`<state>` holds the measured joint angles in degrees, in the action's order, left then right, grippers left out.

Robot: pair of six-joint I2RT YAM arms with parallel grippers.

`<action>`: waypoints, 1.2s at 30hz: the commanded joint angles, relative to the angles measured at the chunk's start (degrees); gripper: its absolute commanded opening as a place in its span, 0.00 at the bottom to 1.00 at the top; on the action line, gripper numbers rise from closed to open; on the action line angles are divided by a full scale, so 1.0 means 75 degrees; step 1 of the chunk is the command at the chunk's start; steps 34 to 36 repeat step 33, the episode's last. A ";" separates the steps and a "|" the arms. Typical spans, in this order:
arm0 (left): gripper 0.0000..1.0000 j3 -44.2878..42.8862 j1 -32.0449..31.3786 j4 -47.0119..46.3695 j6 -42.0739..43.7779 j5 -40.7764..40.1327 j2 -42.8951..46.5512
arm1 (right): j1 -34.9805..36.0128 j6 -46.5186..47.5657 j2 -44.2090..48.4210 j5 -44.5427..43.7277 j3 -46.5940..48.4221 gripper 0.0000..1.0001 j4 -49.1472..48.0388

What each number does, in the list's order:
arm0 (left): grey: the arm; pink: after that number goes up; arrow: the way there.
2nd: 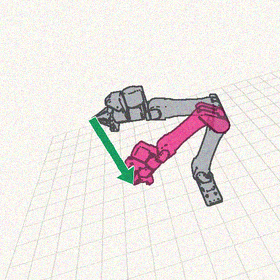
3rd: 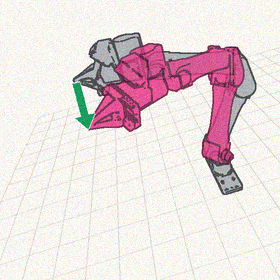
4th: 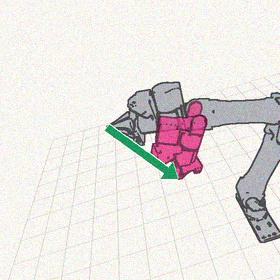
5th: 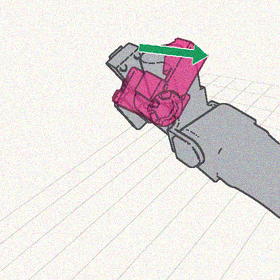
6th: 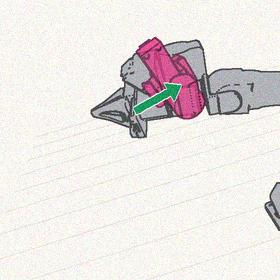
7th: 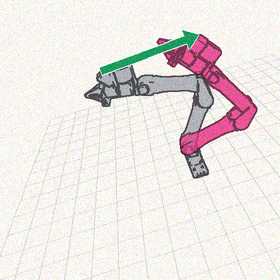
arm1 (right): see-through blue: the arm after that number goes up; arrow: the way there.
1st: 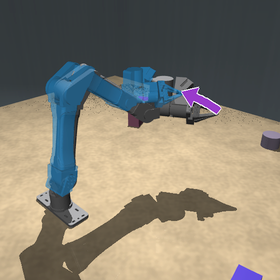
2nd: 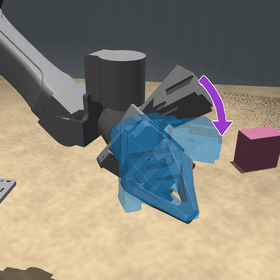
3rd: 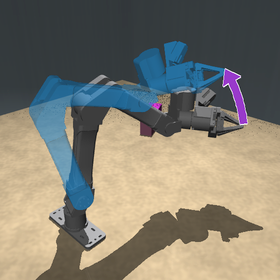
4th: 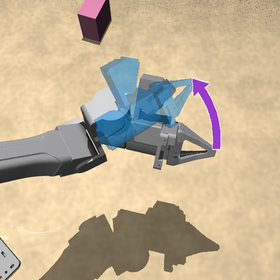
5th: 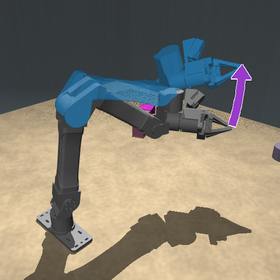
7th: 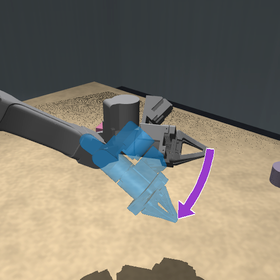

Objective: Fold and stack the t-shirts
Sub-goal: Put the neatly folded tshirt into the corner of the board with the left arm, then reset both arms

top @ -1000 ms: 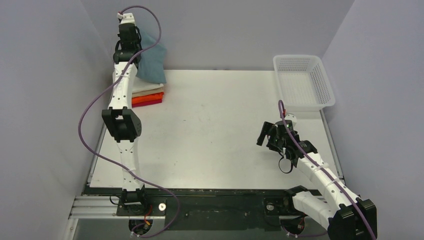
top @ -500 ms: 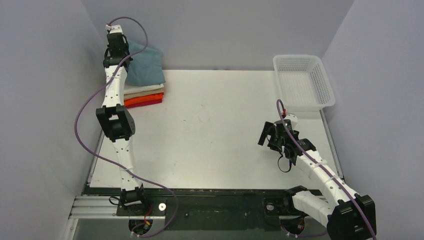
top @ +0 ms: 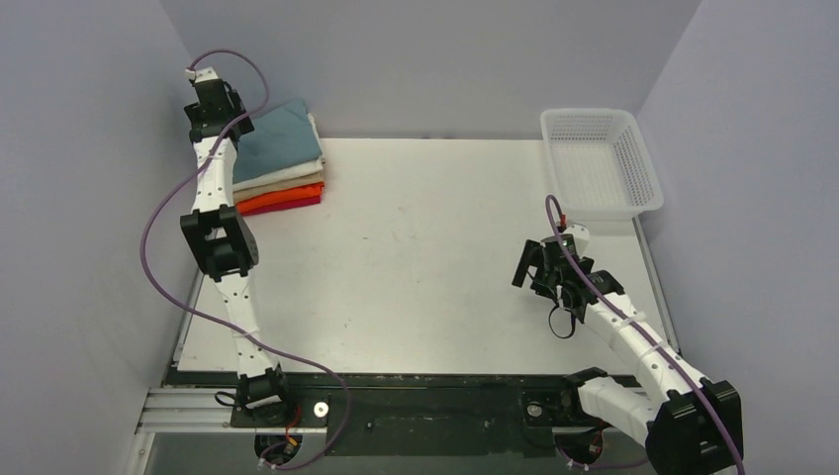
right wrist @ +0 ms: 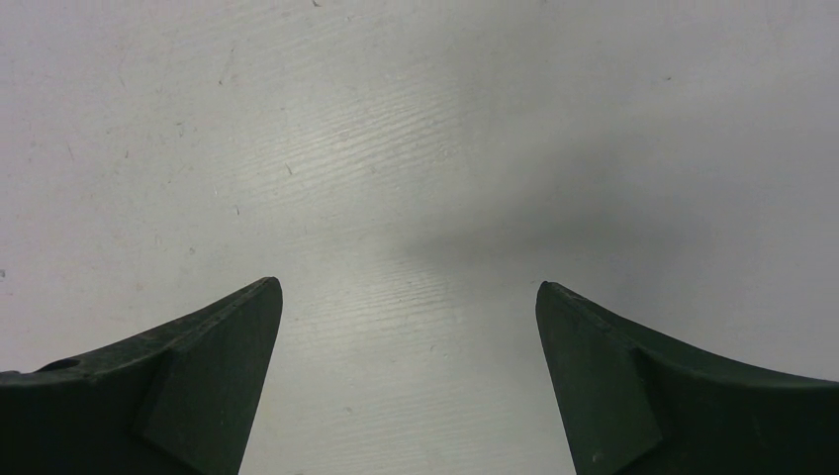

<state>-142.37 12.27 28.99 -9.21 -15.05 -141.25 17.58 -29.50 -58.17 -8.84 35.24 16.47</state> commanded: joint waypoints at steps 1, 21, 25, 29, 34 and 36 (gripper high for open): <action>0.82 -0.0143 0.0033 -0.0085 -0.0566 -0.0028 0.0698 | -0.0048 -0.0031 0.0448 -0.0531 0.0365 0.96 0.0280; 0.88 1.3894 -0.5120 -0.3168 -0.3786 -0.1110 1.2351 | -0.0036 -0.0519 0.2147 -0.1010 0.0115 1.00 0.0553; 0.89 1.4474 -0.5775 -0.2071 -0.4244 -0.1330 1.3227 | -0.0036 -0.0624 0.2364 -0.1249 -0.0088 1.00 0.0539; 0.89 1.4729 -0.5981 -0.1538 -0.4415 -0.1585 1.3498 | -0.0036 -0.0714 0.2419 -0.1209 -0.0302 1.00 0.0321; 0.90 1.4708 -0.5984 -0.1554 -0.4337 -0.1731 1.3583 | -0.0025 -0.0641 0.2679 -0.1026 -0.0530 1.00 -0.0074; 0.90 1.4708 -0.5984 -0.1554 -0.4337 -0.1731 1.3583 | -0.0025 -0.0641 0.2679 -0.1026 -0.0530 1.00 -0.0074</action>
